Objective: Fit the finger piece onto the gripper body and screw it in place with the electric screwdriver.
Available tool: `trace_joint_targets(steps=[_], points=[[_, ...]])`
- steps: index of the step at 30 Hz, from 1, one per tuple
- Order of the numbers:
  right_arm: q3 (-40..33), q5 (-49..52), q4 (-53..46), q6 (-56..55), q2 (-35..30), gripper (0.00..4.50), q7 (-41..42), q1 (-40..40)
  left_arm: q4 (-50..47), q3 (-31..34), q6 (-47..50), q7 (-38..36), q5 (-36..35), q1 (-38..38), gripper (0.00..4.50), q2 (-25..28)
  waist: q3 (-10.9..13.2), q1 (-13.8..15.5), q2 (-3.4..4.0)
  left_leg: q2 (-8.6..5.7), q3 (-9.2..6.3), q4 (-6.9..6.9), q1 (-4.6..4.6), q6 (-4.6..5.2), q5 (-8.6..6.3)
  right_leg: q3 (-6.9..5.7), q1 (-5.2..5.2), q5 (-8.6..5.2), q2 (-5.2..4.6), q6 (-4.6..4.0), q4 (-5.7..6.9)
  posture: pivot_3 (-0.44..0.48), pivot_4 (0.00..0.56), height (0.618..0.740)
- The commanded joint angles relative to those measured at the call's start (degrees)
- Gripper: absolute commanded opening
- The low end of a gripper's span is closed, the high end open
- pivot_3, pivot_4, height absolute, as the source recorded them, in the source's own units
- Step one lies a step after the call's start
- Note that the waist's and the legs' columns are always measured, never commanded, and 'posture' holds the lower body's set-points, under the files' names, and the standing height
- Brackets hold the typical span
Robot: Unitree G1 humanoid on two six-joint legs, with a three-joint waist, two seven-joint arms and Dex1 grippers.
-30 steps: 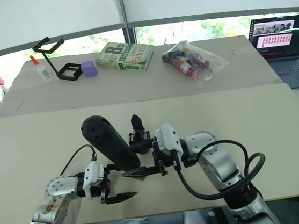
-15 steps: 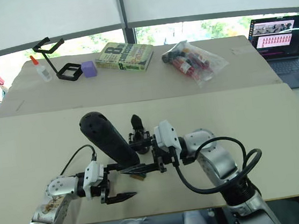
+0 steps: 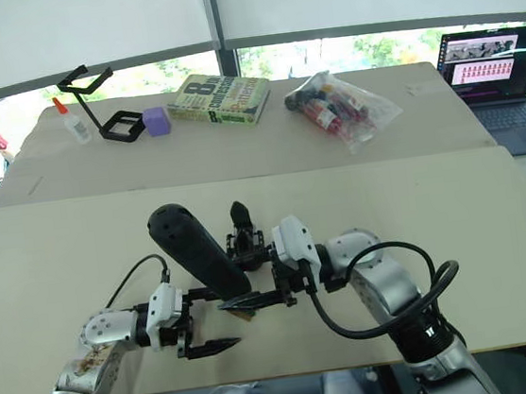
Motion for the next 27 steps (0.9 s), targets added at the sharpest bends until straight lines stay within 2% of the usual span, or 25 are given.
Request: trace_joint_targets(steps=[1,16,27], points=[[-0.87,2.07,-2.05,-1.0,0.86,1.92,-0.07,-0.45,-1.4,0.02,-0.17,0.2,-0.29,0.35,4.5,0.27,0.0,0.0,0.0,0.0,0.0,0.0,0.0,0.0,0.0,0.0,0.0,0.0,0.0,0.0,0.0,0.0,0.15,0.74],[-4.34,2.71,-3.03,-2.1,-1.07,1.92,-0.65,-0.63,-1.1,0.18,-0.36,0.35,-0.34,0.33,4.5,0.14,0.0,0.06,0.0,-0.01,0.0,0.0,0.0,0.0,0.0,0.0,0.0,0.0,-0.01,0.0,0.0,0.0,0.15,0.74],[-3.58,5.58,-4.31,-0.02,1.86,1.92,-1.73,-0.68,-0.45,0.42,-0.25,0.0,-0.57,-0.37,4.5,0.24,0.0,0.04,0.0,0.01,0.0,-0.01,0.0,0.01,-0.01,0.0,0.0,0.0,-0.01,0.0,0.0,0.0,0.15,0.74]])
